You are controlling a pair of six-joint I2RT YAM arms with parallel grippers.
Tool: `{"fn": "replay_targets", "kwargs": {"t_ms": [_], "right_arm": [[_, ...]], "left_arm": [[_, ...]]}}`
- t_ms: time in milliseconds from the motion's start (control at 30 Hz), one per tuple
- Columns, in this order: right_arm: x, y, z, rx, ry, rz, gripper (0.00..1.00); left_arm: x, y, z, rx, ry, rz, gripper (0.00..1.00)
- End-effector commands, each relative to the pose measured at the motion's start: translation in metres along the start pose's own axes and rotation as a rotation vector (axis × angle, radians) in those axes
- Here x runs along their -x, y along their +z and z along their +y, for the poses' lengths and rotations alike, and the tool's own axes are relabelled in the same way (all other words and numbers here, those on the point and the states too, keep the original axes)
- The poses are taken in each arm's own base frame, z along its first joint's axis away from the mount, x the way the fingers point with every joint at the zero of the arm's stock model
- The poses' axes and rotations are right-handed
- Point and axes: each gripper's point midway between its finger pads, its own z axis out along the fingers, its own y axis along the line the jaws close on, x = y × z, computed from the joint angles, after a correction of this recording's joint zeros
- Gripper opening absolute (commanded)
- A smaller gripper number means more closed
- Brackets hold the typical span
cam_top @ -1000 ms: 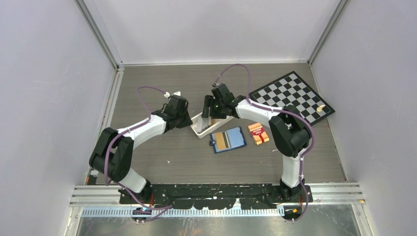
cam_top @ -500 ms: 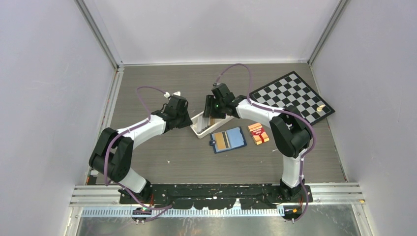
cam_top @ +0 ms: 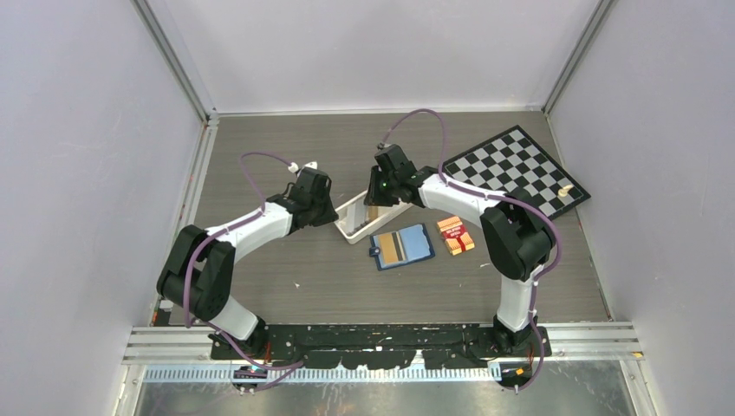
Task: Put the credit cards into the card holder
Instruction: Pick up the credit card from the storage box.
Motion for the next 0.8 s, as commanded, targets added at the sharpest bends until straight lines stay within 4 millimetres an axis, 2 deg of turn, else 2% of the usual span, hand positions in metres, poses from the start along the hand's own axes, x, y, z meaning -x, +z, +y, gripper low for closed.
{"fn": "replay_targets", "kwargs": {"t_ms": [0,167,300,400,467,633,767], "right_arm": [[0.013,-0.012,0.033,0.102,-0.013,-0.042,0.16],[0.017,-0.026,0.026,0.047,-0.033,-0.054,0.11],[0.021,-0.037,0.008,-0.054,-0.057,-0.076,0.02],[0.024,-0.045,-0.002,-0.104,-0.074,-0.094,0.01],[0.028,-0.052,-0.004,-0.117,-0.083,-0.113,0.00],[0.042,-0.082,0.005,-0.082,-0.117,-0.177,0.01],[0.049,-0.116,0.024,0.021,-0.143,-0.228,0.01]], "left_arm": [[0.015,-0.013,-0.023,-0.090,0.019,-0.043,0.09],[0.018,-0.016,-0.021,-0.080,0.027,-0.056,0.09],[0.020,-0.019,-0.019,-0.073,0.041,-0.067,0.13],[0.021,-0.022,-0.020,-0.077,0.057,-0.072,0.26],[0.024,-0.025,-0.019,-0.075,0.069,-0.080,0.41],[0.036,-0.042,-0.014,-0.048,0.115,-0.129,0.68],[0.045,-0.065,-0.020,-0.082,0.182,-0.158,0.74]]}}
